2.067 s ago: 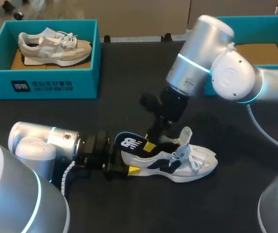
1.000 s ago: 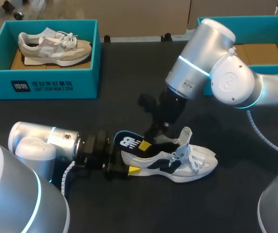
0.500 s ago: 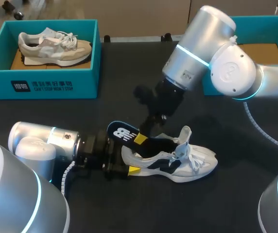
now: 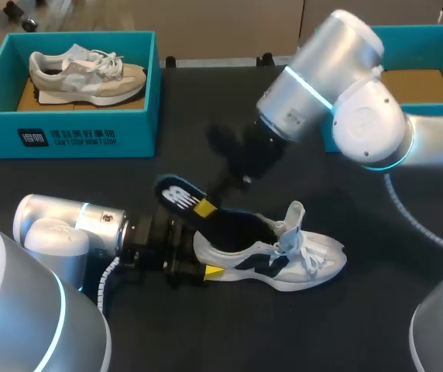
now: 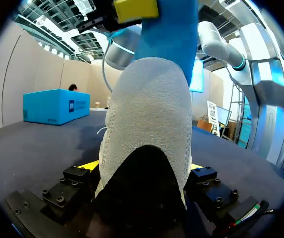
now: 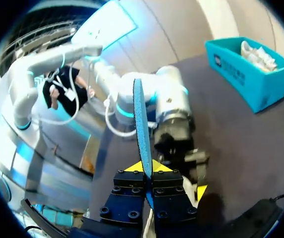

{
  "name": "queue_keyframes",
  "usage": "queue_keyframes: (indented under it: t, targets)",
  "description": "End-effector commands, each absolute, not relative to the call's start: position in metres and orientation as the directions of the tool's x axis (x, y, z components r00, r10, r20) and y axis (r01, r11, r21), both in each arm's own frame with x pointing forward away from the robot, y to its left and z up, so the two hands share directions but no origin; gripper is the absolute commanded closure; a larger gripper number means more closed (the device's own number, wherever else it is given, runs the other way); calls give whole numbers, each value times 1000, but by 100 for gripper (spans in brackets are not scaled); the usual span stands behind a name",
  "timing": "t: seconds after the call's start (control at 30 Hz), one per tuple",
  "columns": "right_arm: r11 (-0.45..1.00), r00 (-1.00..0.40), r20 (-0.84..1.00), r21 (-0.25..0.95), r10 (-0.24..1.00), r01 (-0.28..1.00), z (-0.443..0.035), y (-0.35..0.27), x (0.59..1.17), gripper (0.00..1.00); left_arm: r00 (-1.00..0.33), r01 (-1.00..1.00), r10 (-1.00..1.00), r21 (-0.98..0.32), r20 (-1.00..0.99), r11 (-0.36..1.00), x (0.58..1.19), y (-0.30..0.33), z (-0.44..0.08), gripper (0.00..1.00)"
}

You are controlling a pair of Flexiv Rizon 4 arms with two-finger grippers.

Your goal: Take the shoe out of the shoebox, open the shoe tongue, remove and reinsert the insole, then place the shoe into the shoebox

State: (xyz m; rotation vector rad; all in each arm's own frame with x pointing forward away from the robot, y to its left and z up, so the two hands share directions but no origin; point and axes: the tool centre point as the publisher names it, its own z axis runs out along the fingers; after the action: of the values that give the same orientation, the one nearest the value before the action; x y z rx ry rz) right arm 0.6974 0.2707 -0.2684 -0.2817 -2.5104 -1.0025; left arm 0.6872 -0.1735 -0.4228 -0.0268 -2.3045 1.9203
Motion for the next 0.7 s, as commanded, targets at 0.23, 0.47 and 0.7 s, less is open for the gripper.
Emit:
queue_keyframes:
  t: [0.23,0.47,0.7]
  targets:
    - [628,-893,397,646,210,435,-185,259,693,100,-990,-77,103,-979,98,188,688,-174,-423,100]
    - [605,-861,443,623,250,496,-179,256,693,100,-990,-77,103,-979,98,188,688,-174,-423,100]
    - [605,-861,443,623,250,496,-179,256,693,100,-990,-77,103,-979,98,188,688,-174,-423,100]
